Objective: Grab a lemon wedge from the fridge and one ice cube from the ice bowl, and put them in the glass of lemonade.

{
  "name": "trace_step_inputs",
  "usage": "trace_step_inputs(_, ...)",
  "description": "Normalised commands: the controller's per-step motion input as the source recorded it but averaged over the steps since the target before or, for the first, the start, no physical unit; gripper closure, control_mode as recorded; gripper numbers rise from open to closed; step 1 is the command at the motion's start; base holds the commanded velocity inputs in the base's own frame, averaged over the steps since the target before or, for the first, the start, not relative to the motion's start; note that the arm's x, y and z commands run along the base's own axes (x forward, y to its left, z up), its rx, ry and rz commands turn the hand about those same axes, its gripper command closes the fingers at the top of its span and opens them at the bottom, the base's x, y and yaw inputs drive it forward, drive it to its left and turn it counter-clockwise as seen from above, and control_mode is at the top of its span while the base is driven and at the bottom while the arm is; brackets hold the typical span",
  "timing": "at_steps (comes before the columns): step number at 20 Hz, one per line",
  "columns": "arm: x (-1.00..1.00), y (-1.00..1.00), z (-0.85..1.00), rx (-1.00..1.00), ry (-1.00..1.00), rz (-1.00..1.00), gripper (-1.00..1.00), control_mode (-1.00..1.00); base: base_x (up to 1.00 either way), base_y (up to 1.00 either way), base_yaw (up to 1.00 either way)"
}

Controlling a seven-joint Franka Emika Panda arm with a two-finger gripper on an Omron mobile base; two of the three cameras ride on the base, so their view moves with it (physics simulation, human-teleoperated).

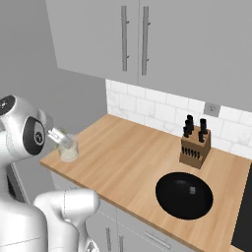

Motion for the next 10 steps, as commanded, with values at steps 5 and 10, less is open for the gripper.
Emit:
trace_step_inputs(5,0.43,0.01,-0.30,-0.14,-0.27,0.44,1.00,-1.00,0.00,0.00,0.00)
trace_step_inputs(10,0.62,0.01,-0.19,0.00,-0.03,0.42,1.00,-1.00,0.00,0.00,0.00)
